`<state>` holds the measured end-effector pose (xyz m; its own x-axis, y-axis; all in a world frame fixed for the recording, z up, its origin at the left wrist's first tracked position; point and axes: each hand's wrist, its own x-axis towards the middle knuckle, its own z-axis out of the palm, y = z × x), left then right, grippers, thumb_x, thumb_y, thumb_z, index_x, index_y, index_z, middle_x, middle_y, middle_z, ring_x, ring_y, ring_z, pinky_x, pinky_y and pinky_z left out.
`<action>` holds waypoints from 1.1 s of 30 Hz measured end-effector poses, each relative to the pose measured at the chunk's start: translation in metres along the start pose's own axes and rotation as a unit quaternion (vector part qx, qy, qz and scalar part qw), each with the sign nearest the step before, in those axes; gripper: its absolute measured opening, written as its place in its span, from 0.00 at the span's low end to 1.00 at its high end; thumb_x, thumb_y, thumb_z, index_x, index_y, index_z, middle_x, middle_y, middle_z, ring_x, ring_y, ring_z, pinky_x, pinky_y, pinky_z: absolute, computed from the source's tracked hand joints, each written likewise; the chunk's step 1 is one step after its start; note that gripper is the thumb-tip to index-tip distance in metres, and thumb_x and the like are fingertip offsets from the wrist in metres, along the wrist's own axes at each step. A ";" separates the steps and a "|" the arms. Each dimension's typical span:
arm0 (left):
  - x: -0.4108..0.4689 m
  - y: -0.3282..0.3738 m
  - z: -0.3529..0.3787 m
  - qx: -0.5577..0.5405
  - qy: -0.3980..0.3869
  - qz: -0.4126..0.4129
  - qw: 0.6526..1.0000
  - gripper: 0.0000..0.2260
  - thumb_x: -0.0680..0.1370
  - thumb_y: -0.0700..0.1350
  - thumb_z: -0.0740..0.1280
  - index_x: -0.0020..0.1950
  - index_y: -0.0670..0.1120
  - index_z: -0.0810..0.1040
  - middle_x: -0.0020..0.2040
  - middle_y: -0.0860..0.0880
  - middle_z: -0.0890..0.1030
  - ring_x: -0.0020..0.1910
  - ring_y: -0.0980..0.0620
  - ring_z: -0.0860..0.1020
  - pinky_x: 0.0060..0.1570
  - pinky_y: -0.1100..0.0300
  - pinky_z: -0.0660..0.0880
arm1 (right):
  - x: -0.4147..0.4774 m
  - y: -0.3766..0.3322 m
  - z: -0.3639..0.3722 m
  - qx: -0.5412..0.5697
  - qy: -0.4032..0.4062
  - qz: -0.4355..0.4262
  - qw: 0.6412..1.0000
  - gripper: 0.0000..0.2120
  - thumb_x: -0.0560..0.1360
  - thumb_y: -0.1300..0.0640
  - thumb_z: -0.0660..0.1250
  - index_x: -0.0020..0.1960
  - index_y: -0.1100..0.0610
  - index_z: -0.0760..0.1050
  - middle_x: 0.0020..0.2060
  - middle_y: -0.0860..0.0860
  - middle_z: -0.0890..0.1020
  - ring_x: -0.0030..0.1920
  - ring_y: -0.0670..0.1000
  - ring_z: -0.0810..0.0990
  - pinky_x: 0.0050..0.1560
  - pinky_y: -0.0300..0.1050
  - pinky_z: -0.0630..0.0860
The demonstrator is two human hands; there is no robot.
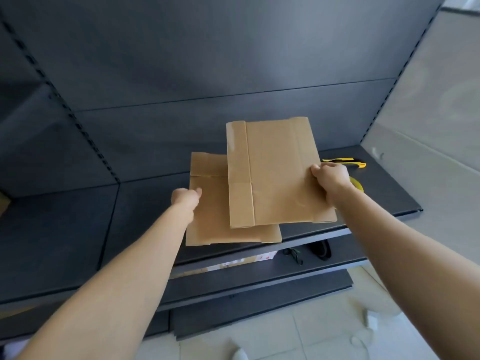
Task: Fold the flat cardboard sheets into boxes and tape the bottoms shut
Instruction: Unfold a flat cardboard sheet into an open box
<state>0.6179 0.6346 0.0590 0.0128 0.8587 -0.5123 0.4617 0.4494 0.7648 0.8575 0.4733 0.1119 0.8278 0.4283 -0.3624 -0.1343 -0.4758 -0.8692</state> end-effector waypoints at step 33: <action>0.003 0.005 0.163 -0.091 0.114 -0.028 0.989 0.19 0.76 0.29 0.63 0.65 0.42 0.75 0.59 0.41 0.79 0.52 0.47 0.77 0.53 0.57 0.74 | 0.148 0.017 -0.086 -0.051 -0.122 0.011 0.991 0.17 0.78 0.55 0.63 0.65 0.59 0.74 0.51 0.55 0.80 0.51 0.57 0.80 0.56 0.55 0.77</action>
<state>0.7650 0.5990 -0.0025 -0.2179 0.8552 -0.4702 0.2877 0.5167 0.8064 1.0246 0.4628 0.0724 0.6669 0.5837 -0.4631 -0.0857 -0.5573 -0.8259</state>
